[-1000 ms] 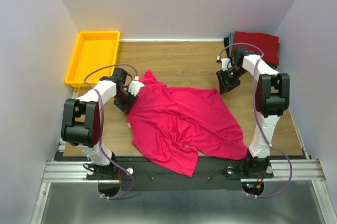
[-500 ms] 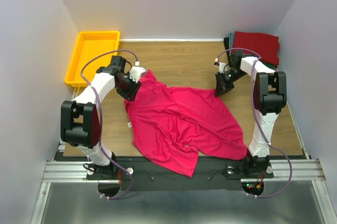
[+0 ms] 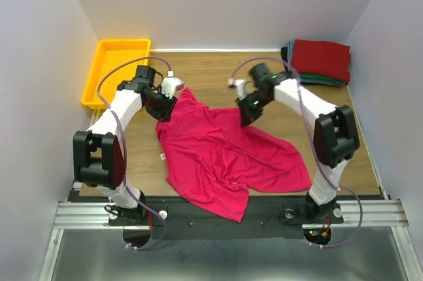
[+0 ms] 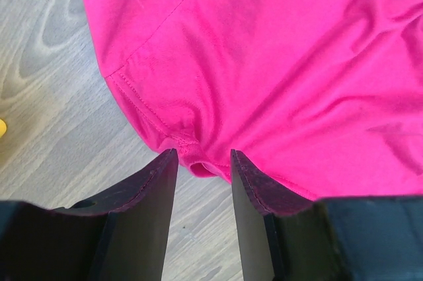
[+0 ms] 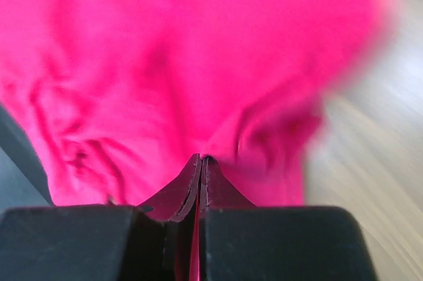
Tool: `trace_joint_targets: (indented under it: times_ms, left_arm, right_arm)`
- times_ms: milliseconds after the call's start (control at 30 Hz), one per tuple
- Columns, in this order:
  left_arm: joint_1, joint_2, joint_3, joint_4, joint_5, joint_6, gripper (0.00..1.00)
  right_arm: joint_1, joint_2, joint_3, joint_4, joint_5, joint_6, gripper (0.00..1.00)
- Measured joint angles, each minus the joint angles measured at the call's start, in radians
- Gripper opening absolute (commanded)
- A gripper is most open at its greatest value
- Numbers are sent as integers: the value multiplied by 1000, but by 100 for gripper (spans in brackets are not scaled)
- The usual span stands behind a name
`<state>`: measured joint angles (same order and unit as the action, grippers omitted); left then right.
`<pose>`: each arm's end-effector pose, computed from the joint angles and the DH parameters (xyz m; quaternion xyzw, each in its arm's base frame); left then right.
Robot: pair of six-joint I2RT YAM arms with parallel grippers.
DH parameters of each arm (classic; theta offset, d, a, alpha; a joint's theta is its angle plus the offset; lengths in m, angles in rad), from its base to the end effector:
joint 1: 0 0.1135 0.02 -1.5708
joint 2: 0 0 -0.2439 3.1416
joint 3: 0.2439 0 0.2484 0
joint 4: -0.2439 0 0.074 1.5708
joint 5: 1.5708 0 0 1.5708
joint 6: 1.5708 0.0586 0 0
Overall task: Fold and stack the t-shirts
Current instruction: Flatten the tshirt out
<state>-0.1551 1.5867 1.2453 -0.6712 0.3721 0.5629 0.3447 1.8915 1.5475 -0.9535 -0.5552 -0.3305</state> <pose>0.3318 -0.0735 0.2241 0.3796 0.8666 -0.1193 0.3011 0.3448 0.1566 0.2009 -0.3508 0.8866 0.2724 0.1291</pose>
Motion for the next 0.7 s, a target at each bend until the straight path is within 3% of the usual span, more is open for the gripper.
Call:
trace_joint_targets:
  times_ms: [33, 100, 167, 233, 333, 533, 700]
  left_arm:
    - [0, -3, 0, 0, 3, -1, 49]
    - [0, -7, 0, -2, 11, -3, 50]
    - [1, -8, 1, -6, 18, -3, 50]
    - [6, -8, 1, -13, 26, -3, 50]
    - [10, -13, 1, -21, 40, -3, 50]
    - [21, -33, 1, -22, 71, -23, 50]
    - [22, -33, 5, -23, 76, -42, 50]
  right_arm:
    - [59, -16, -15, 16, 7, 6, 1]
    - [199, -32, -60, 47, 10, 12, 36]
    - [329, -29, -128, 56, -1, 5, 61]
    - [389, -29, -185, 33, -25, -4, 63]
    - [381, -44, -218, 10, -23, -19, 59]
    - [202, -134, -148, 21, -19, -29, 54]
    - [98, -53, -33, 58, -26, -9, 56]
